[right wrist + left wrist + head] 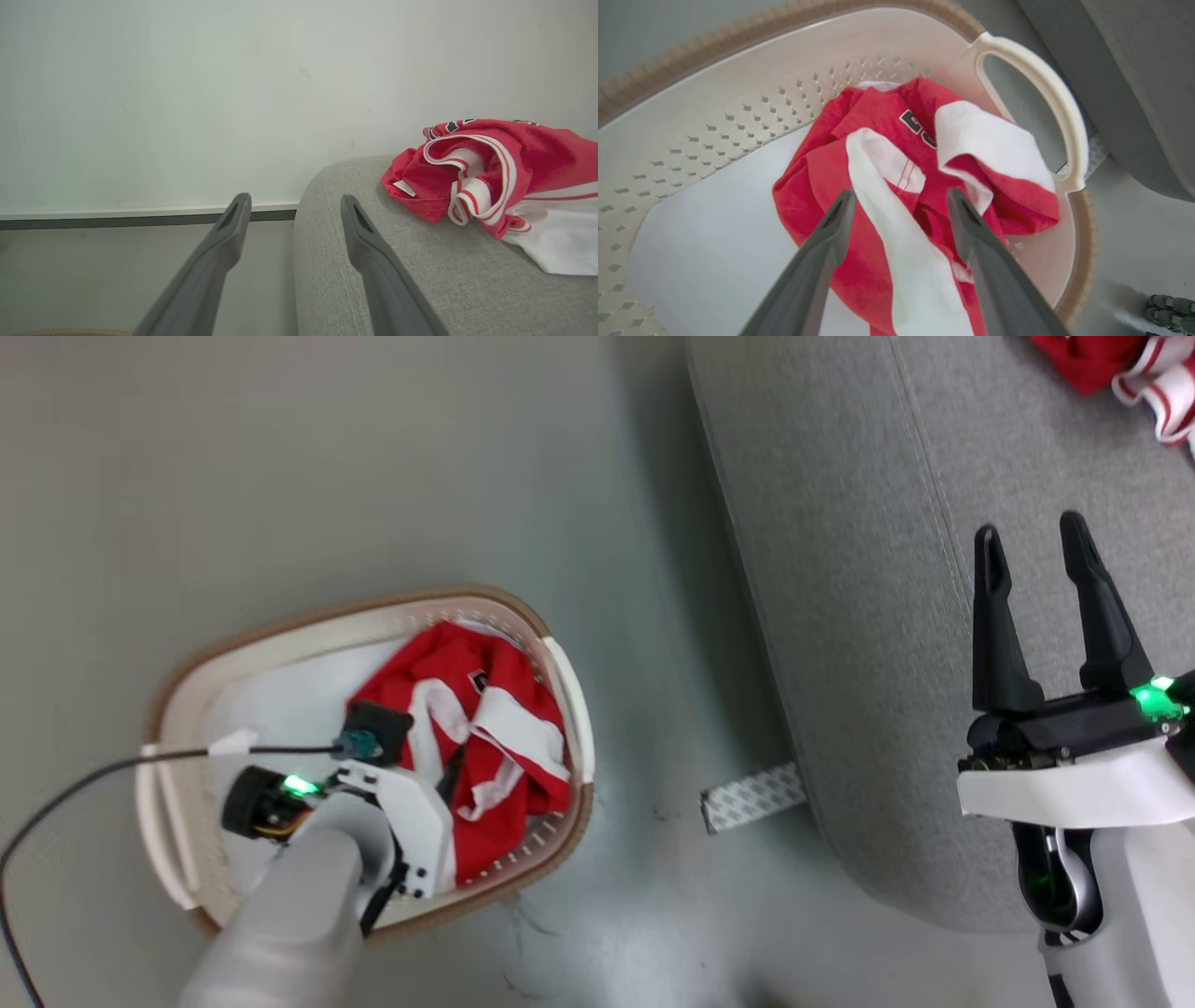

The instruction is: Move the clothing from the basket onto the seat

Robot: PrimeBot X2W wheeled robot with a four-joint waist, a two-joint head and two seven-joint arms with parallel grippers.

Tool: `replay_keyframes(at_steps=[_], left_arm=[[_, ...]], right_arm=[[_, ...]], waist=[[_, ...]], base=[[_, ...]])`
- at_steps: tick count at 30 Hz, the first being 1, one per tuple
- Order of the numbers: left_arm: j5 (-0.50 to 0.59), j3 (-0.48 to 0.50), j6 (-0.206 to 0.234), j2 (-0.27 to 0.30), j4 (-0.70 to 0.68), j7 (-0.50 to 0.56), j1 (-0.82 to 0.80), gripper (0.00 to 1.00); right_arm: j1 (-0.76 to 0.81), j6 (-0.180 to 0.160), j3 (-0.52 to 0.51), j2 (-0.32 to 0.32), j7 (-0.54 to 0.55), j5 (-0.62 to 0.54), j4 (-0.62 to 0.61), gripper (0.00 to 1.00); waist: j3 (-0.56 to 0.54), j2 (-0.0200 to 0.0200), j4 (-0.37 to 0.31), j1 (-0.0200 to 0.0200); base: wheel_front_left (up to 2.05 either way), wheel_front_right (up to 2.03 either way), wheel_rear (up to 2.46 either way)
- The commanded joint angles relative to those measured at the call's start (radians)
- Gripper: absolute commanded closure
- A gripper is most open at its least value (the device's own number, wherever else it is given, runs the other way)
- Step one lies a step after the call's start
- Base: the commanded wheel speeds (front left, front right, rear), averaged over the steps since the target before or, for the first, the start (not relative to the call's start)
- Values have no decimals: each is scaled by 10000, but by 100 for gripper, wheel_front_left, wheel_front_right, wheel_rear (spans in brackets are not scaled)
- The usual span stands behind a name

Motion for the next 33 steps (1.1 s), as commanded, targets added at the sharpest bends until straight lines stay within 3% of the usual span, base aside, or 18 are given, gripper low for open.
replay_keyframes(at_steps=[1, 16, 17, 18, 19, 20, 26, 33], left_arm=[[-99, -98, 7, 172, 279, 125, -238, 0], [-102, -536, 53, 950, 1416, 2261, -766, 0], [-129, -547, 52, 990, 1431, 2337, -747, 8], [-162, -557, 50, 1027, 1439, 2385, -750, 43], [-191, -571, 48, 1053, 1443, 2391, -756, 58], [-211, -591, 45, 1072, 1449, 2399, -760, 100], [-266, -723, 22, 1027, 1466, 2160, -703, 100], [-573, -739, 11, 589, 1476, 1585, -417, 100]], right_arm=[[-175, -22, -34, 98, 0, 76, -76, 0], [-490, -22, 136, 387, 0, 398, -29, 0], [-510, -22, 157, 394, 0, 416, -16, 0], [-531, -22, 182, 399, 0, 472, -14, 0], [-547, -22, 199, 402, 0, 496, -16, 0], [-555, -22, 209, 403, 0, 518, -18, 0], [-524, -22, 184, 404, 0, 506, 78, 0], [-336, -22, 61, 394, 0, 172, 170, 0]], waist=[[544, 0, -438, -2], [1580, 0, -1117, -2], [1596, 0, -1142, -2], [1608, 0, -1162, -2], [1616, 0, -1177, -2], [1619, 0, -1185, -2], [1418, 0, -1144, -2], [509, 0, -856, -2]], base=[[0, 0, 0], [0, 0, 0], [0, 0, 0], [0, 0, 0], [0, 0, 0], [0, 0, 0], [0, 0, 0], [0, 0, 0]])
